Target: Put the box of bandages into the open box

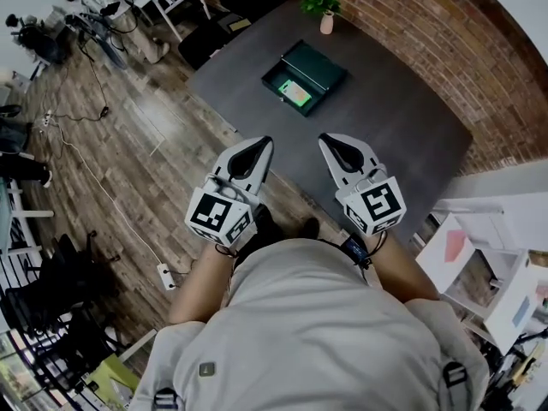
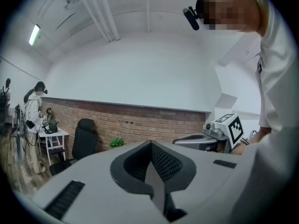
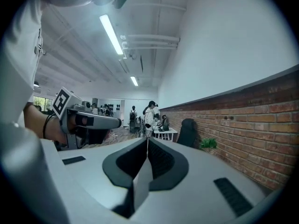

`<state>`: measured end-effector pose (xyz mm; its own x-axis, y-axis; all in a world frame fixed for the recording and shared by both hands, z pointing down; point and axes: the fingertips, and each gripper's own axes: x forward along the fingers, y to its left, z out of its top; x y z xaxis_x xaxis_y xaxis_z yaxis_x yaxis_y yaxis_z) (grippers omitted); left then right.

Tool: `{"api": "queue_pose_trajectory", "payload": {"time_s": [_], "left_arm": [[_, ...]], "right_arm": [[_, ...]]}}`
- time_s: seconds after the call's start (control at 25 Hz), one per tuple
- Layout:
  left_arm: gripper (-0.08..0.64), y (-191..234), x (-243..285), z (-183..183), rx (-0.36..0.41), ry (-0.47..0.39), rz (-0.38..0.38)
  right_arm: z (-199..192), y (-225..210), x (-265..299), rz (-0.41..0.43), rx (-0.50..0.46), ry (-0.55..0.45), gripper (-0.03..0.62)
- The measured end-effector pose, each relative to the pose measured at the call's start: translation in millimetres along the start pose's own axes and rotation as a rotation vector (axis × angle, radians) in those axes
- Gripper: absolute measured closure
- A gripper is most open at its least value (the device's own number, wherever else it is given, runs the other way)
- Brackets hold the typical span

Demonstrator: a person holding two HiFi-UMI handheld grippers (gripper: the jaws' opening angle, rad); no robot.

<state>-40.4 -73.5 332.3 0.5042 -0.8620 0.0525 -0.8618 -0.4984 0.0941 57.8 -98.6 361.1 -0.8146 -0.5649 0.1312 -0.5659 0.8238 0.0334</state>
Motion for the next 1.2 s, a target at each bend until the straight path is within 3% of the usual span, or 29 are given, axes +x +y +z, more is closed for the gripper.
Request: {"api": "queue_pose_trajectory", "payload": {"time_s": [0.24, 0.52, 1.2], "left_arm": [[0.544, -27.9, -12.0, -21.1, 0.002, 0.041, 0.041], [0.543, -50.7, -37.9, -37.6, 0.014, 0.054, 0.017], [0.543, -77.8, -190.0, -20.2, 0.029, 0.006, -0.012]], "right_arm": [[-24.0, 8.0, -28.0, 0.053, -0.001, 0.008, 0.568], [-36.6, 30.2, -57.0, 0.027, 0.007, 0.017, 0.569], [-19.0, 174.9, -110.3, -0.024, -0.039, -0.015, 0.571]]}}
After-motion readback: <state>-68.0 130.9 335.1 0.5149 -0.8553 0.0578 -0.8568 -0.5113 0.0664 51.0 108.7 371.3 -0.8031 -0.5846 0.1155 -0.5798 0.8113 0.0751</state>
